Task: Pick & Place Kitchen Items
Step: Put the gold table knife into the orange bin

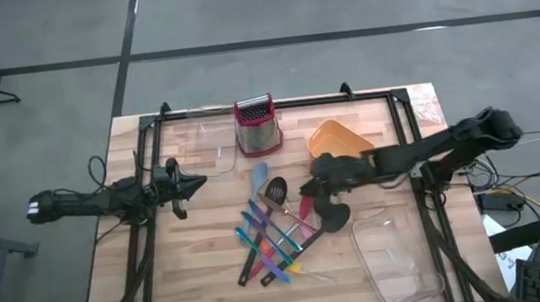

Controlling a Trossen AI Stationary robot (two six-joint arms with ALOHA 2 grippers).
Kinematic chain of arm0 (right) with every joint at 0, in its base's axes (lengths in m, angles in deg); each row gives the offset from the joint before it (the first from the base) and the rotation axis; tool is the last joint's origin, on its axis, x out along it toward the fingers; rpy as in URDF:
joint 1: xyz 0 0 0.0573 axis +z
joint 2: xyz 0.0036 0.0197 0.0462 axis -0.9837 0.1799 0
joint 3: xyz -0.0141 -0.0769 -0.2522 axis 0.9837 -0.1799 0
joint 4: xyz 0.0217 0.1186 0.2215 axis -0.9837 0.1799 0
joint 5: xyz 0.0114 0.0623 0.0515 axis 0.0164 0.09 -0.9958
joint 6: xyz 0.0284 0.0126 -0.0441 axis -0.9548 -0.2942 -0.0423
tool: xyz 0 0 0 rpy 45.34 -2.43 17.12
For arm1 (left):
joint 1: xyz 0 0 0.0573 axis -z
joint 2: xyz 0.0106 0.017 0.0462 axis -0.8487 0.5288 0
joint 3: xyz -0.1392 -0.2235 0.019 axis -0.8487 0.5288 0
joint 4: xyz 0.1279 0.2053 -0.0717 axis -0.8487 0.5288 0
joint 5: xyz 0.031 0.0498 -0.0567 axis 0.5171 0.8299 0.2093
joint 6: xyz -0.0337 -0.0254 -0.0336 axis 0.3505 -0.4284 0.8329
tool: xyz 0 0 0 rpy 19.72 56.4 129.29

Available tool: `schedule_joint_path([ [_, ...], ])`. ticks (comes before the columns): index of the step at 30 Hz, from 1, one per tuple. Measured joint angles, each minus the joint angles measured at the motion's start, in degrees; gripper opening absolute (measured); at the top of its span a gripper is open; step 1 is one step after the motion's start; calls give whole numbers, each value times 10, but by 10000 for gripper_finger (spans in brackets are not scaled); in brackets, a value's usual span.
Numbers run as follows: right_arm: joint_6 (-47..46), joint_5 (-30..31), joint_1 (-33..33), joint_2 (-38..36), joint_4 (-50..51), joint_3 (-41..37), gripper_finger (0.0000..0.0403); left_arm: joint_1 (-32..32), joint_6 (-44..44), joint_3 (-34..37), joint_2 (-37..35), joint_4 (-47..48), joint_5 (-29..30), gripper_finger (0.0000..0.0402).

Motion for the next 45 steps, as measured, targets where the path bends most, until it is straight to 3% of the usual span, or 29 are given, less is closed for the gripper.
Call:
schedule_joint_path([
  [8,36,-38,0,158,75,129,178,0,0,0,1,0,0,21],
  [14,48,-30,0,247,155,205,209,0,0,0,0,0,0,23],
  [25,58,-29,0,329,212,258,193,0,0,0,0,0,0,23],
  [45,83,-15,0,331,214,243,129,0,0,0,1,4,0,23],
])
